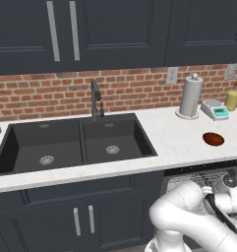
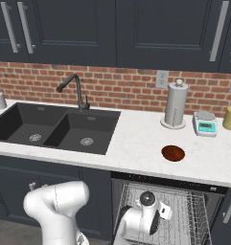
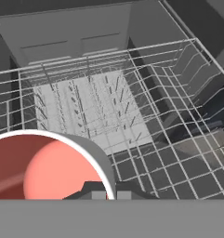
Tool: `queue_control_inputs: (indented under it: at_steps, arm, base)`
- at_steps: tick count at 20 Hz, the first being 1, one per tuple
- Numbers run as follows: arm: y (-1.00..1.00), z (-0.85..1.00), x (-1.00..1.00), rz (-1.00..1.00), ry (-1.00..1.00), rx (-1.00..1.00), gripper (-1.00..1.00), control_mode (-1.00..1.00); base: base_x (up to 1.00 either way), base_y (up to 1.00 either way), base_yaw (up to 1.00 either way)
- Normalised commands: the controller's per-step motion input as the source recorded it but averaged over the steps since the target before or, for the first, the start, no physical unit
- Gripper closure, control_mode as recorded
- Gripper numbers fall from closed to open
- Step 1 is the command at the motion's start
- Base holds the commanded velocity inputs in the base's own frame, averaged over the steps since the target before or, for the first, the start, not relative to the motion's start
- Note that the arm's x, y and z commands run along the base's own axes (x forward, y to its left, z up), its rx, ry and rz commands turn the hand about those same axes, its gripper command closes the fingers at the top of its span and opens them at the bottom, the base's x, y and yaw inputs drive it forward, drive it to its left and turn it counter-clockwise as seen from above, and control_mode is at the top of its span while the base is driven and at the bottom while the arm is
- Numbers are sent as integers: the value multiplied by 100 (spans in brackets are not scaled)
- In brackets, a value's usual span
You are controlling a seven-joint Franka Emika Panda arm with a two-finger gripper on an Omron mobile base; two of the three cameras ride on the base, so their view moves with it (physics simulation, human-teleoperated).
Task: Pick up the cup and bowl from the counter, place them in the dishwasher, and close the dishwasher door.
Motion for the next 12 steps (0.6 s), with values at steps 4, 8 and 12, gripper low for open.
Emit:
queue_control_inputs:
  at_steps: [4, 8, 12]
  arm:
    - [29, -21, 6, 4, 0, 0, 100, -100]
    - [21, -22, 13, 2, 0, 0, 100, -100]
    - [8, -22, 9, 0, 2, 0, 100, -100]
  base:
    - [0, 0, 0]
    - [0, 0, 0]
    - [0, 0, 0]
